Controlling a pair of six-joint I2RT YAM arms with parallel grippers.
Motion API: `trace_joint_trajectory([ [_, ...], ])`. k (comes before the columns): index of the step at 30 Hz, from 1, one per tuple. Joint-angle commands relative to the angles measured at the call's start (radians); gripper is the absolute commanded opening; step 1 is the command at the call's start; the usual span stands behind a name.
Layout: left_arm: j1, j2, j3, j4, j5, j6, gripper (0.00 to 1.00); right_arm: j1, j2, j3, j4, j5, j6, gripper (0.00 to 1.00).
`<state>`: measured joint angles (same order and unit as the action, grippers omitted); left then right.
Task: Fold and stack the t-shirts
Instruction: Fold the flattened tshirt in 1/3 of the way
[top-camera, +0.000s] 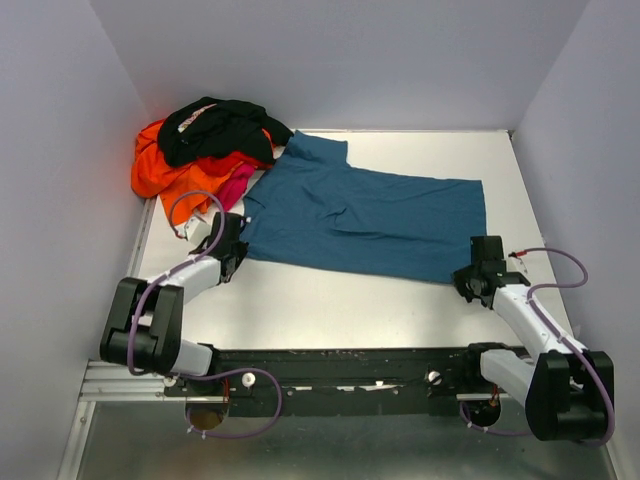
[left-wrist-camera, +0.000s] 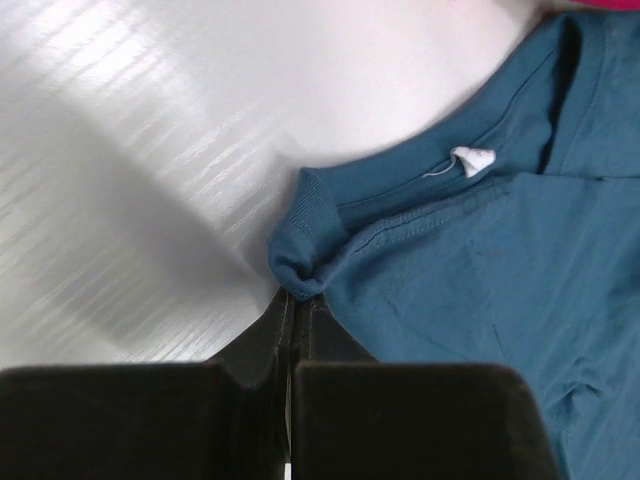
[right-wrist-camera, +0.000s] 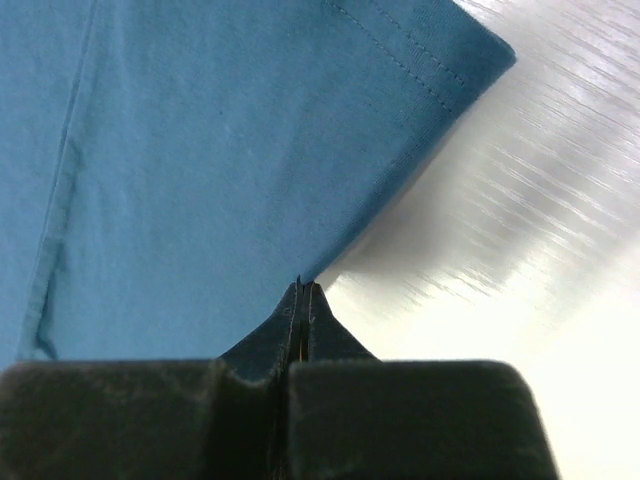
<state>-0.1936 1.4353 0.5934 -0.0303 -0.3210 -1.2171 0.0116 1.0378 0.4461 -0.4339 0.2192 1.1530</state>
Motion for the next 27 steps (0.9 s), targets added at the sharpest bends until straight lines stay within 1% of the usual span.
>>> trace_joint_trajectory([
  [1,0.006,-0.156,-0.038,-0.172,-0.101,-0.004,0.0,-0.004,-0.051,0.037,-0.167,0.023,-0.044,0.01],
  [4,0.006,-0.289,-0.096,-0.229,-0.118,0.002,0.0,-0.005,-0.11,0.013,-0.239,0.023,-0.041,0.01],
  [8,0.006,-0.45,-0.176,-0.293,-0.118,-0.004,0.0,-0.005,-0.226,-0.049,-0.313,0.022,-0.035,0.01],
  [10,0.006,-0.516,-0.205,-0.36,-0.115,-0.012,0.0,-0.005,-0.3,-0.073,-0.347,0.028,-0.023,0.01],
  [12,0.006,-0.585,-0.227,-0.416,-0.102,-0.018,0.0,-0.005,-0.364,-0.095,-0.354,-0.01,-0.027,0.01],
  [15,0.005,-0.696,-0.253,-0.489,-0.064,-0.028,0.0,-0.005,-0.426,-0.084,-0.405,-0.014,-0.016,0.16],
  [16,0.005,-0.729,-0.259,-0.509,-0.059,-0.03,0.0,-0.005,-0.442,-0.075,-0.416,-0.015,-0.016,0.27],
  [17,0.003,-0.771,-0.264,-0.528,-0.058,-0.024,0.0,-0.005,-0.456,-0.066,-0.422,-0.017,-0.016,0.41],
  [18,0.003,-0.804,-0.264,-0.536,-0.061,-0.012,0.19,-0.005,-0.472,-0.057,-0.408,-0.024,-0.044,0.54],
  [19,0.003,-0.831,-0.267,-0.531,-0.062,0.007,0.37,-0.005,-0.475,-0.05,-0.369,-0.04,-0.079,0.59],
  [20,0.003,-0.855,-0.268,-0.525,-0.069,0.019,0.56,-0.004,-0.473,-0.034,-0.339,-0.04,-0.108,0.66],
  [21,0.003,-0.866,-0.264,-0.52,-0.078,0.031,0.68,-0.004,-0.461,-0.012,-0.307,-0.044,-0.145,0.68],
  [22,0.003,-0.872,-0.253,-0.513,-0.085,0.047,0.78,-0.005,-0.441,0.012,-0.261,-0.058,-0.212,0.68],
  [25,0.003,-0.856,-0.192,-0.467,-0.105,0.141,0.83,-0.004,-0.328,0.138,-0.169,-0.107,-0.393,0.68],
  [27,0.003,-0.82,-0.14,-0.401,-0.098,0.247,0.84,-0.005,-0.247,0.233,-0.129,-0.173,-0.49,0.67],
])
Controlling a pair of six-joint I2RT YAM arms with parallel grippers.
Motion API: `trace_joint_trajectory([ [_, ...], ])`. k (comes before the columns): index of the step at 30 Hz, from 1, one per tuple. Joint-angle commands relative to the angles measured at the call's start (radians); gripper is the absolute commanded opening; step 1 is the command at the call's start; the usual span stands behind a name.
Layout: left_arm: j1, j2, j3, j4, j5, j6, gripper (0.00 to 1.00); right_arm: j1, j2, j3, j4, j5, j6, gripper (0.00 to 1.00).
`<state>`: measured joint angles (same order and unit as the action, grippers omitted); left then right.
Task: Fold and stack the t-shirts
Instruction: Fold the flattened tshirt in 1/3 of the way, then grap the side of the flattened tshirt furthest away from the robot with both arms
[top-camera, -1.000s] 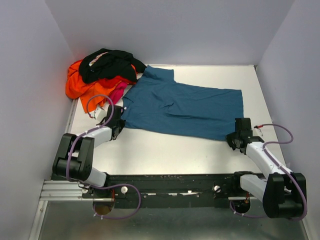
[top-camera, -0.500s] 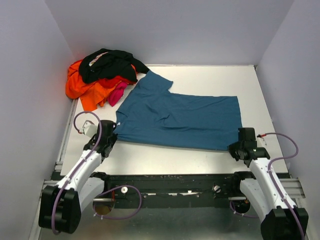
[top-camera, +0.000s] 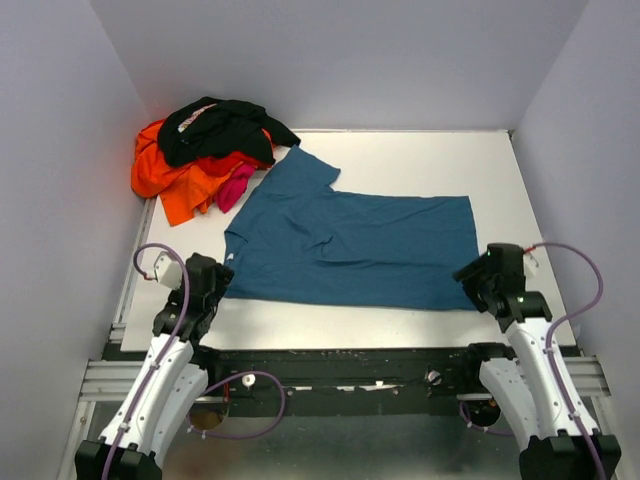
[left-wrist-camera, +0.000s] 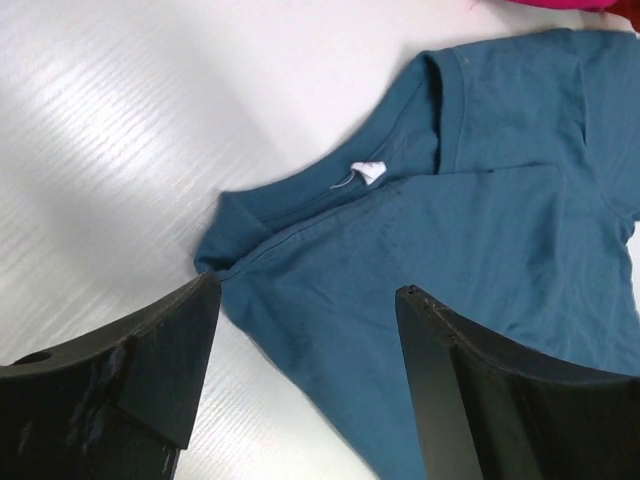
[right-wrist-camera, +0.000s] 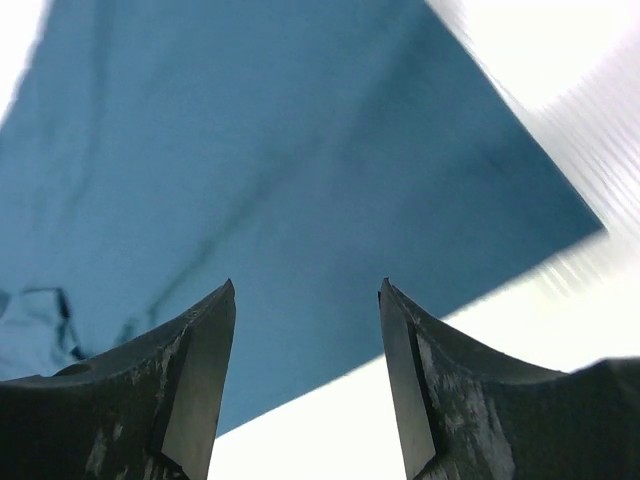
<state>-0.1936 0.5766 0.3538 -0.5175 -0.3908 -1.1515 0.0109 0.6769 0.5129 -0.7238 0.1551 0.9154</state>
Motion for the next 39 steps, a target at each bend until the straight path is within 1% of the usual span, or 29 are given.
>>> trace_joint_trajectory([
  [1,0.003,0.067,0.115,0.167,0.016,0.237,0.84,-0.005,0.154,0.192,0.176,-0.133,-0.286,0.66],
  [2,0.003,0.103,0.12,0.268,0.092,0.315,0.84,-0.005,0.182,0.216,0.194,-0.149,-0.311,0.65],
  [3,0.003,0.158,0.128,0.378,0.19,0.358,0.83,-0.005,0.203,0.223,0.22,-0.194,-0.331,0.65],
  [4,0.002,0.216,0.151,0.442,0.246,0.361,0.8,-0.005,0.213,0.225,0.266,-0.219,-0.342,0.65],
  [6,-0.013,0.375,0.218,0.563,0.295,0.34,0.78,-0.003,0.219,0.208,0.343,-0.258,-0.348,0.65],
  [8,-0.046,0.565,0.333,0.609,0.323,0.355,0.78,-0.005,0.219,0.187,0.406,-0.282,-0.34,0.65],
  [11,-0.095,0.809,0.579,0.568,0.32,0.43,0.75,-0.005,0.234,0.161,0.48,-0.308,-0.328,0.65],
  [14,-0.132,1.006,0.819,0.496,0.268,0.519,0.72,-0.005,0.263,0.153,0.52,-0.315,-0.331,0.64],
  [18,-0.141,1.207,1.055,0.471,0.227,0.572,0.7,-0.005,0.305,0.161,0.547,-0.315,-0.349,0.64],
  [22,-0.141,1.408,1.292,0.412,0.204,0.624,0.69,-0.003,0.334,0.17,0.564,-0.304,-0.359,0.64],
  [25,-0.139,1.592,1.528,0.303,0.196,0.656,0.69,-0.003,0.355,0.165,0.593,-0.322,-0.351,0.64],
  [29,-0.129,1.85,1.894,0.101,0.185,0.676,0.69,-0.005,0.392,0.164,0.615,-0.345,-0.339,0.64],
  [30,-0.122,1.893,1.957,0.073,0.187,0.679,0.69,-0.005,0.4,0.165,0.619,-0.353,-0.339,0.64],
  [32,-0.107,1.951,2.016,0.051,0.193,0.679,0.69,-0.003,0.409,0.164,0.623,-0.359,-0.337,0.64],
  [35,-0.076,1.973,1.992,0.062,0.201,0.655,0.68,-0.005,0.417,0.159,0.626,-0.358,-0.334,0.64],
  [37,-0.058,1.988,1.989,0.027,0.202,0.618,0.65,-0.003,0.421,0.159,0.626,-0.348,-0.331,0.64],
  [39,-0.05,2.003,1.987,-0.012,0.181,0.592,0.65,-0.005,0.415,0.157,0.63,-0.338,-0.322,0.64],
])
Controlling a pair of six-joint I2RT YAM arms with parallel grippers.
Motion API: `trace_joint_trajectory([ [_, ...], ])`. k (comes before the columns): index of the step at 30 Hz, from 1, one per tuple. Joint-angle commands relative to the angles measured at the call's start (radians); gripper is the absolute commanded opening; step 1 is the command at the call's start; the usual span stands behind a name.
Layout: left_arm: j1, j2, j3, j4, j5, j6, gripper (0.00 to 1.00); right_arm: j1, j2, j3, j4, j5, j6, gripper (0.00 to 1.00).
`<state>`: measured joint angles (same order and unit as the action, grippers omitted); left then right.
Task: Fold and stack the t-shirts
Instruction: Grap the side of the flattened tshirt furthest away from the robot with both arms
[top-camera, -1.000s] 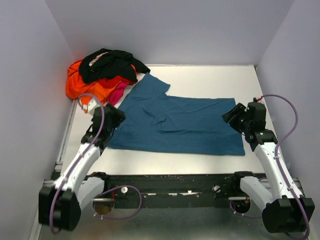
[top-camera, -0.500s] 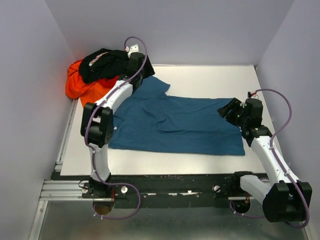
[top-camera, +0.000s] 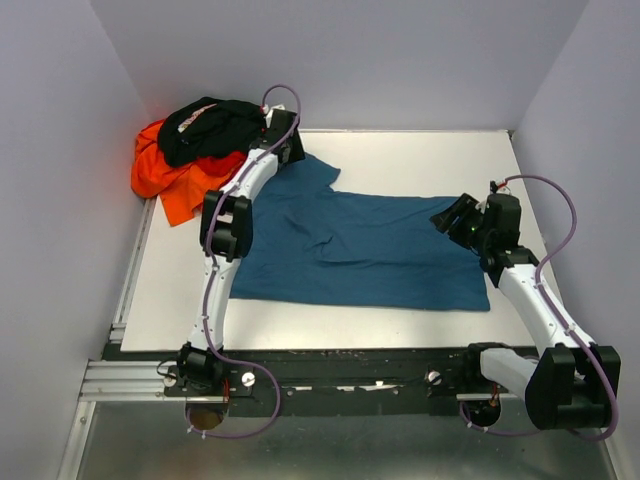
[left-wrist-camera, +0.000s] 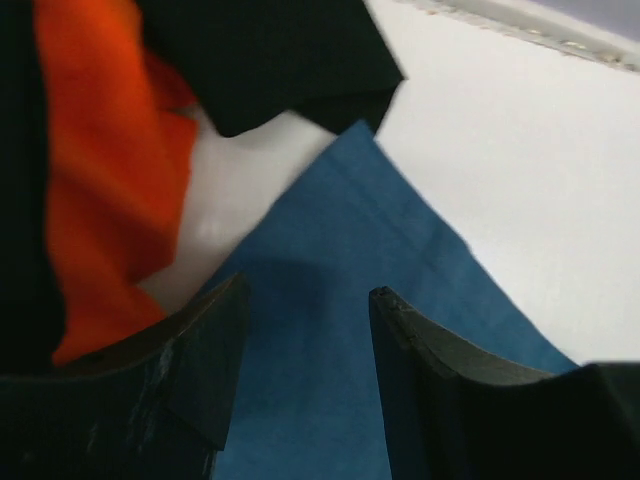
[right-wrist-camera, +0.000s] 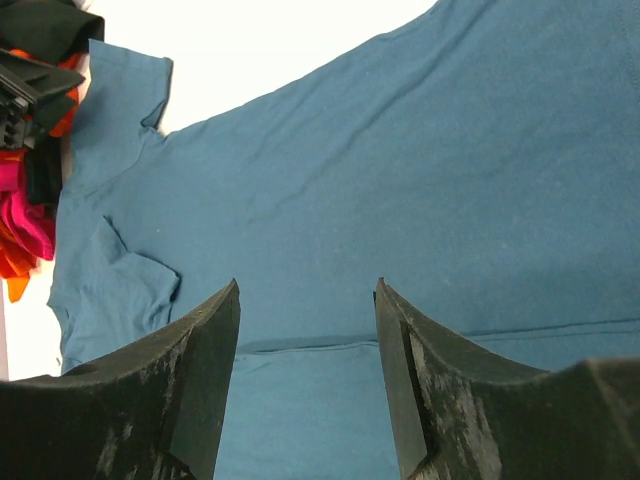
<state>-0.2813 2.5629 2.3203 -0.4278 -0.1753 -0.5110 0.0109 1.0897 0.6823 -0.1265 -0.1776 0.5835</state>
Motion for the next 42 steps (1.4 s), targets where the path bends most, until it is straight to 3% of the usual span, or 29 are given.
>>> trace_joint_trajectory([
  [1,0.04,0.025,0.021,-0.114,-0.05,-0.05,0.65,-0.005,-0.002,-0.015,0.037,0.001,0.013,0.64],
  [7,0.057,0.04,0.002,-0.115,-0.052,-0.044,0.66,-0.005,0.022,0.009,0.024,0.041,0.007,0.64],
  [11,0.057,0.057,0.017,-0.126,-0.003,-0.049,0.63,-0.005,0.128,0.118,-0.099,0.173,0.039,0.64],
  [15,0.059,0.065,0.022,-0.153,0.049,-0.057,0.51,-0.003,0.225,0.19,-0.139,0.193,0.073,0.64],
  [20,0.063,0.046,-0.027,-0.094,0.102,-0.061,0.17,-0.035,0.311,0.247,-0.136,0.204,0.084,0.64],
  [24,0.065,0.007,-0.079,-0.019,0.108,-0.041,0.01,-0.084,0.406,0.338,-0.209,0.224,0.091,0.64],
  [30,0.062,-0.032,-0.146,0.044,0.149,-0.04,0.0,-0.17,0.538,0.442,-0.246,0.239,0.098,0.65],
  [35,0.06,-0.081,-0.236,0.116,0.169,-0.035,0.0,-0.193,0.703,0.617,-0.334,0.297,0.096,0.63],
  [42,0.06,-0.102,-0.265,0.144,0.201,-0.009,0.0,-0.215,0.961,0.865,-0.435,0.259,0.072,0.59],
])
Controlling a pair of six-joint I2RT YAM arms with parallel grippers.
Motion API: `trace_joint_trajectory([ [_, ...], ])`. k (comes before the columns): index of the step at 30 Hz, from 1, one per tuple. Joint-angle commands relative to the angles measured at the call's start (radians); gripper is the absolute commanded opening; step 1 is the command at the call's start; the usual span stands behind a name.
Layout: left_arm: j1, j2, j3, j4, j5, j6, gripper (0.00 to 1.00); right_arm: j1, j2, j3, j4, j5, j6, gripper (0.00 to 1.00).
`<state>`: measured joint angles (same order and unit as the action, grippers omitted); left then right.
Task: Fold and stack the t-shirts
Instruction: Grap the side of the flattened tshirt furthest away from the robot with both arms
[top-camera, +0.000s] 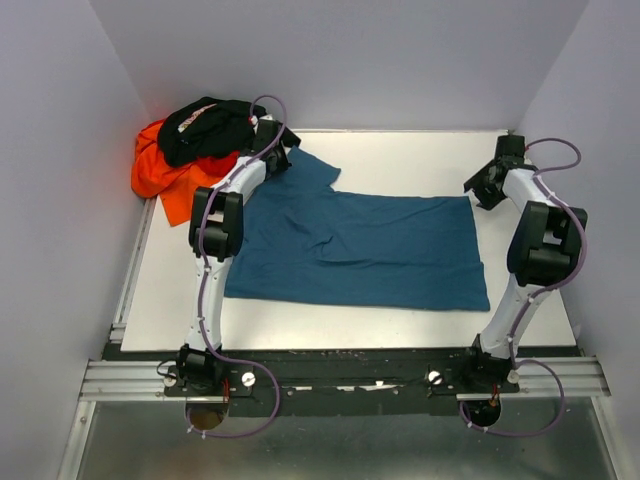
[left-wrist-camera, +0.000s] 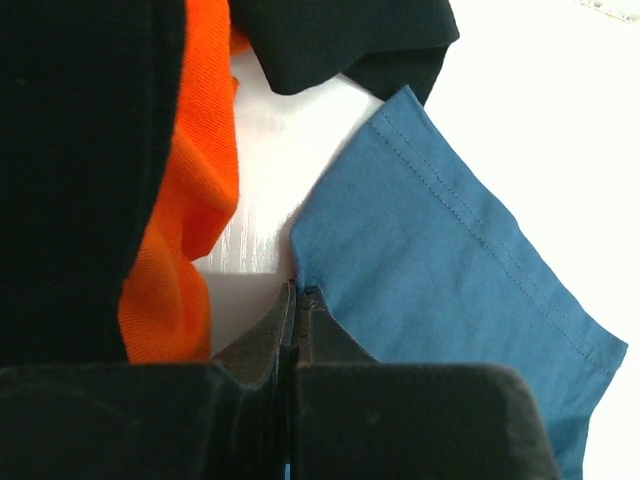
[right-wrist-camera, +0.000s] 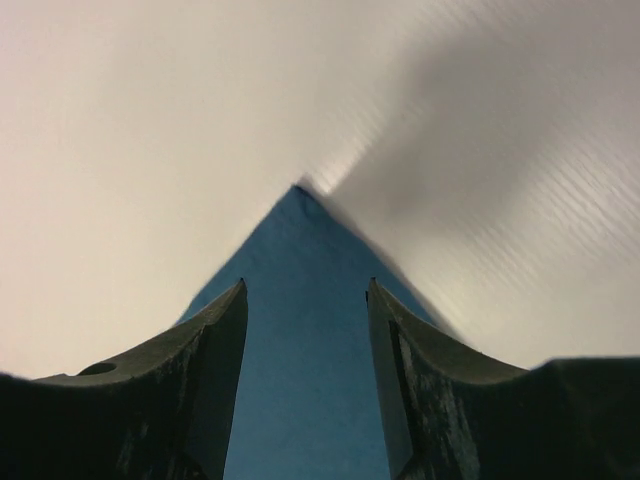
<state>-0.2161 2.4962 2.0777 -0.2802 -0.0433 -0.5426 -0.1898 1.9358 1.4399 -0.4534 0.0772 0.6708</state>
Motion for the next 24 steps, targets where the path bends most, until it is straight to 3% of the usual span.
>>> trace_joint_trajectory([
  [1,-0.005,-0.037,-0.022,-0.002,0.074,0.024,0.0,-0.014,0.149,0.137,-0.129,0.001,-0.02,0.59],
  [13,-0.006,-0.091,-0.064,0.019,0.099,0.033,0.0,-0.011,0.359,0.49,-0.427,0.009,-0.034,0.57],
  [18,-0.005,-0.108,-0.084,0.024,0.114,0.046,0.0,-0.008,0.358,0.487,-0.421,-0.007,-0.037,0.5],
  [24,-0.003,-0.114,-0.087,0.03,0.122,0.072,0.0,0.0,0.354,0.482,-0.424,0.015,-0.022,0.5],
])
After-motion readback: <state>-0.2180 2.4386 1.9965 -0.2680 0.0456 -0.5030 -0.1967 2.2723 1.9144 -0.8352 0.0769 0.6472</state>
